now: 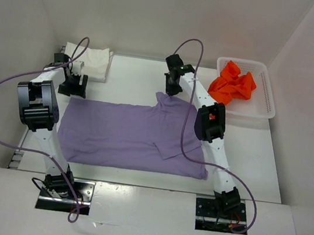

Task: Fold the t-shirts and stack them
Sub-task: Grap the side of the flattened tshirt furthest away from the robot with both arms, then fold the other side of the tshirt into a rectangle

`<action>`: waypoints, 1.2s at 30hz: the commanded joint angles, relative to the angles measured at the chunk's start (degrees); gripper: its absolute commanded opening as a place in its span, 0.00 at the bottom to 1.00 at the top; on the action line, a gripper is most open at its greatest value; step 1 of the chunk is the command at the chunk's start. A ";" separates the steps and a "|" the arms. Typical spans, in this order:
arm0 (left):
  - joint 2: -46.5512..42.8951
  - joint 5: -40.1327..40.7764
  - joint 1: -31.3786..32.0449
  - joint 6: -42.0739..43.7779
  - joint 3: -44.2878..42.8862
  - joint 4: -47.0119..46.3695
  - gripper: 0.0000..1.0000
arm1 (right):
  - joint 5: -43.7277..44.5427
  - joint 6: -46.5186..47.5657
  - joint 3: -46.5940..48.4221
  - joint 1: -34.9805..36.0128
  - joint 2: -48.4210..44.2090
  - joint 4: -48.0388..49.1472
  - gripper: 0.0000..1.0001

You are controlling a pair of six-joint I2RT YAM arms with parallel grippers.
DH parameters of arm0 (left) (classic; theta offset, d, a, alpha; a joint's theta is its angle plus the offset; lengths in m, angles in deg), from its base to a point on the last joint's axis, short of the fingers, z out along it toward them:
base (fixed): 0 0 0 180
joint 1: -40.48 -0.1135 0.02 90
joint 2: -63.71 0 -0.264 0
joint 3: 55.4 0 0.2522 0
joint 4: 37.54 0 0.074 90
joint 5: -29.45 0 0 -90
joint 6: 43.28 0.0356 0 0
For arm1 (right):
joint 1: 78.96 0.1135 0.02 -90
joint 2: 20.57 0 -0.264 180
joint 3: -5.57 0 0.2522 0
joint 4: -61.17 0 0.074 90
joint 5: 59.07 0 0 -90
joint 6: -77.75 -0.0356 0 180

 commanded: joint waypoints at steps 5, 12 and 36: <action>-5.00 2.82 0.05 -0.38 2.77 0.89 0.86 | 0.92 0.29 0.70 0.90 -4.95 -2.19 0.00; 0.63 5.02 0.05 -0.38 2.59 0.89 0.84 | 1.45 0.29 0.70 0.90 -5.48 -2.19 0.00; -23.95 1.42 1.64 17.62 16.72 -0.07 0.00 | 3.65 -1.55 -37.42 3.97 -34.64 2.64 0.00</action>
